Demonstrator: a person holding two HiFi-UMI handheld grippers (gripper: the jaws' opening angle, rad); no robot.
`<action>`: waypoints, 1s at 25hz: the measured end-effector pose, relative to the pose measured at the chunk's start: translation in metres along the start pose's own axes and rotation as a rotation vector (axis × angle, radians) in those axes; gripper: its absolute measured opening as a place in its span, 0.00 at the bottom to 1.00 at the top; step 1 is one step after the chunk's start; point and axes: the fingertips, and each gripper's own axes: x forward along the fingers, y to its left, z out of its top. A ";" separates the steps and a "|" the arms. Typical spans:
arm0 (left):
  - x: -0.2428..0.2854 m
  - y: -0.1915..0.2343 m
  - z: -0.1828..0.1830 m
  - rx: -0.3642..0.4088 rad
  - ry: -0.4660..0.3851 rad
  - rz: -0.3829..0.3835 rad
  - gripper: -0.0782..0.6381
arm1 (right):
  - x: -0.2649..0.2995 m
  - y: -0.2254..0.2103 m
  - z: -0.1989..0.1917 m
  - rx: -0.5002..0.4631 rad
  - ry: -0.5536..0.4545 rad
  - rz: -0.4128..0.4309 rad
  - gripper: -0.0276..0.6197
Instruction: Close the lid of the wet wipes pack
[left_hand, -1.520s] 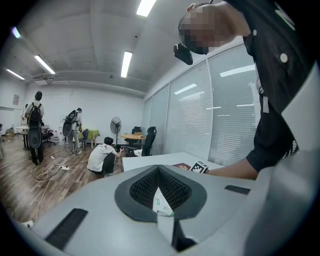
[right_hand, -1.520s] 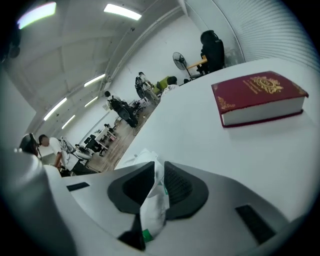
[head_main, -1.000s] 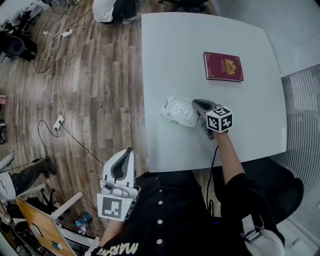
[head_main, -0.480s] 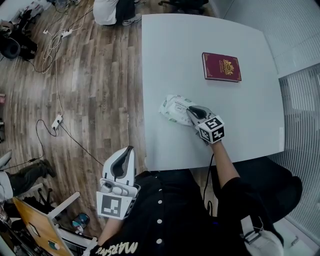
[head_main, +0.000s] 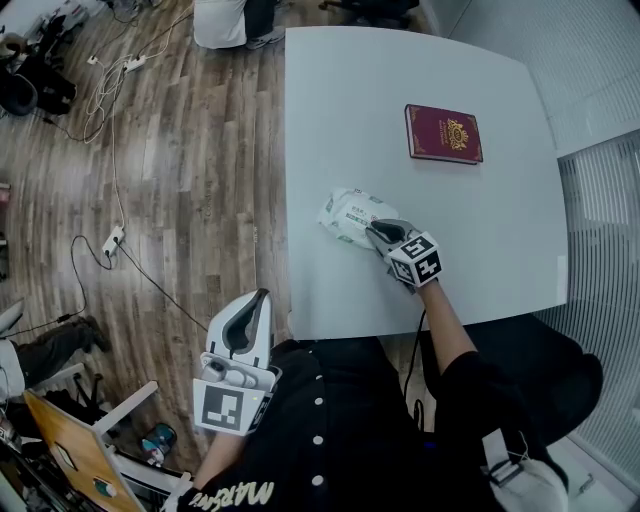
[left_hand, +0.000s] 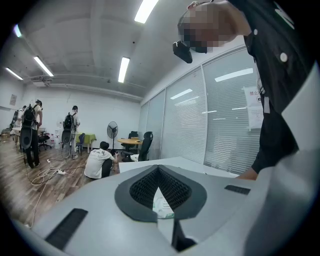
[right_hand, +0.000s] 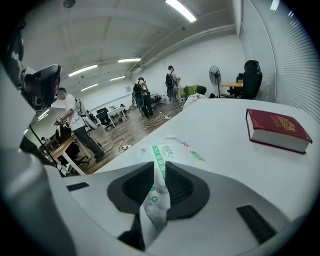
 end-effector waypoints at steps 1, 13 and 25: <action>0.000 0.000 0.001 -0.001 -0.002 -0.001 0.11 | 0.003 0.000 -0.003 0.002 0.016 0.009 0.18; -0.001 0.005 -0.003 -0.001 0.015 0.014 0.11 | 0.021 -0.005 0.012 0.036 0.058 -0.007 0.12; -0.001 0.011 -0.008 -0.003 0.034 0.027 0.11 | 0.034 0.003 0.008 -0.178 0.110 -0.160 0.10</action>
